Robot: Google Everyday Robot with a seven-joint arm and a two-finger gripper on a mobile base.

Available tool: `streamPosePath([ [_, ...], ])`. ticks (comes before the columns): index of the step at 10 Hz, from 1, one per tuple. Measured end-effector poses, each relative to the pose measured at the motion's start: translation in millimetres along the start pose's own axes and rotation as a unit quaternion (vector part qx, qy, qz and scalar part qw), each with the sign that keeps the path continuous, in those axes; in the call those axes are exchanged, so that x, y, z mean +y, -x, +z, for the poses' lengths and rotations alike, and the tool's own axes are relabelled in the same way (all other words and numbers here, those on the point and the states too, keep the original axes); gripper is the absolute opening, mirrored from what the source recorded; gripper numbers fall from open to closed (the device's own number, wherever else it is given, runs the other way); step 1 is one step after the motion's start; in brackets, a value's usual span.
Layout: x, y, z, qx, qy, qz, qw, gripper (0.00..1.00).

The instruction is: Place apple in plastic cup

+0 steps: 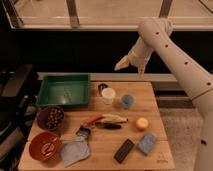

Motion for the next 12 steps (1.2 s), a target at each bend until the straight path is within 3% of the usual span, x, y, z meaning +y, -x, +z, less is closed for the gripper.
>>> streamPosePath([
  [3,4,1,-3,0.002,0.002,0.003,1.0000,0.80],
  [7,50,11,-4,-0.013,-0.005,0.053,0.9985,0.80],
  [9,74,18,-1,-0.018,0.002,0.082,0.9965,0.80],
  [12,115,38,7,-0.032,0.023,0.132,0.9905,0.80],
])
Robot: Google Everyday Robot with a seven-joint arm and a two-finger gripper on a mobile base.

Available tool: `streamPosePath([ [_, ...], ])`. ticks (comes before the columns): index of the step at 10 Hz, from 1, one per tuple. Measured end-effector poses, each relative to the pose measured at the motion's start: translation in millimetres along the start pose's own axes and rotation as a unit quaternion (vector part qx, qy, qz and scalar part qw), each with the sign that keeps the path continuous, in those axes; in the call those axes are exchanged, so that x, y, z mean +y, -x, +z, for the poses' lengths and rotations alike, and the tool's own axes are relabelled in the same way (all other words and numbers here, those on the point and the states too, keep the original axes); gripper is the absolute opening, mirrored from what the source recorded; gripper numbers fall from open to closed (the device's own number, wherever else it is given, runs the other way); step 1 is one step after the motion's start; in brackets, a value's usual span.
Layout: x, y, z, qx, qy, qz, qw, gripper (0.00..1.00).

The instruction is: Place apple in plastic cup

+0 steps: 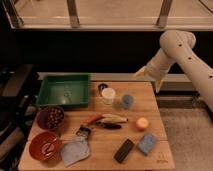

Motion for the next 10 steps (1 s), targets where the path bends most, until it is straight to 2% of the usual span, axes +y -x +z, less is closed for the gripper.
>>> streamPosePath([
  [3,31,16,15,-0.013,0.020,0.041,0.9989,0.80],
  [5,50,28,23,-0.031,0.029,0.062,0.9972,0.80],
  [10,47,29,23,-0.032,0.028,0.060,0.9973,0.80],
])
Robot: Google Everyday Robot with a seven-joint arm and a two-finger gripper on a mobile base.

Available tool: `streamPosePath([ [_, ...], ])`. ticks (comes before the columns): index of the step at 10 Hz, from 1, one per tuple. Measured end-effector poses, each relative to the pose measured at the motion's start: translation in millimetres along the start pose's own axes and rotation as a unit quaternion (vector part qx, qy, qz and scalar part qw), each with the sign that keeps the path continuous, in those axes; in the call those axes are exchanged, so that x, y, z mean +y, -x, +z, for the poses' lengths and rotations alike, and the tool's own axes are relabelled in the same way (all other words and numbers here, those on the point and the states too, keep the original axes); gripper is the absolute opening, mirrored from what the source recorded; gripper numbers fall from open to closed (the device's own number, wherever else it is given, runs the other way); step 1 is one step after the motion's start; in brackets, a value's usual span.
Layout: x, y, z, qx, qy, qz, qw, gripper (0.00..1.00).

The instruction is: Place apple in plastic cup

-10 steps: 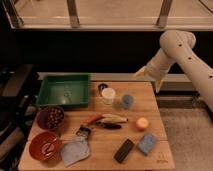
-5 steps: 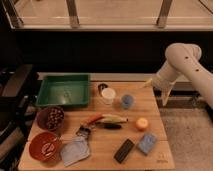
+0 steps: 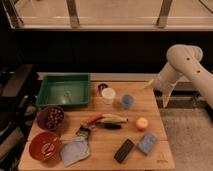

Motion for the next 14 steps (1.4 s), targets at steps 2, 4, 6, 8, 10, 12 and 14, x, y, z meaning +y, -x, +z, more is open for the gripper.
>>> streamPosePath([
  [2,0,3,4,-0.005,0.004,0.002,1.0000,0.80],
  [4,13,13,25,-0.014,0.011,0.014,0.9997,0.80],
  [6,17,24,46,-0.020,0.018,0.018,0.9995,0.80],
  [8,27,36,78,-0.032,0.020,0.032,0.9988,0.80],
  [10,34,42,109,-0.041,0.026,0.045,0.9978,0.80],
  [12,43,44,133,-0.044,0.030,0.058,0.9969,0.80],
  [14,46,41,149,-0.051,0.029,0.068,0.9960,0.80],
])
